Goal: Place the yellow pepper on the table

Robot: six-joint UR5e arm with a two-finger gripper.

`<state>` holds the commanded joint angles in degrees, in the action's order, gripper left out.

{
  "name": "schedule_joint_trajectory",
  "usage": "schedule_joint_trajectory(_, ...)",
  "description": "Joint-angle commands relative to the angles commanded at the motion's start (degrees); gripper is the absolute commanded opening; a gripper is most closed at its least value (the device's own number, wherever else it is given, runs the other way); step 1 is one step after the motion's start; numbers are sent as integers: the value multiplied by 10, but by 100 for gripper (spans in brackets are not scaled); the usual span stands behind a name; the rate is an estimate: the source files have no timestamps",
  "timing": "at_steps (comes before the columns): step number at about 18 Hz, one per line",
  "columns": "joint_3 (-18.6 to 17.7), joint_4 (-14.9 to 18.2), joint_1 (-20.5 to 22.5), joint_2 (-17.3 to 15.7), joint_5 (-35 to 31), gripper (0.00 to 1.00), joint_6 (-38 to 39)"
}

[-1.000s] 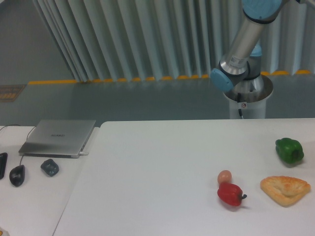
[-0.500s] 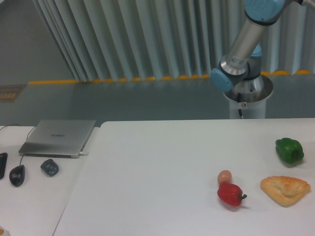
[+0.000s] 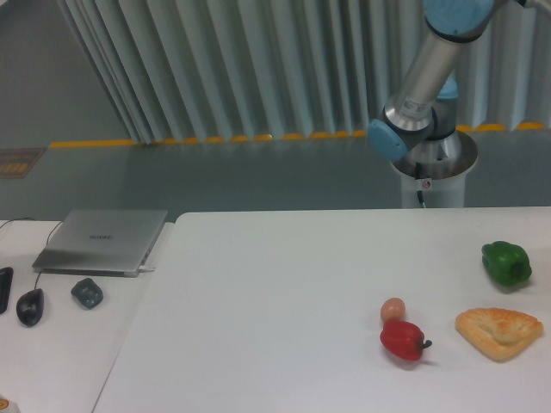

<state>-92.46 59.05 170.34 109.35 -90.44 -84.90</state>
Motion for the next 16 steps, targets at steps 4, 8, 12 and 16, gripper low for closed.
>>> schedule_joint_trajectory(4,-3,62,-47,-63,5,28,17)
schedule_joint_trajectory(8,-5,93,-116,-105,5,28,87)
schedule_joint_trajectory(12,-19,86,-200,-111,5,28,178)
schedule_joint_trajectory(16,-23,80,-279,-100,4,28,242)
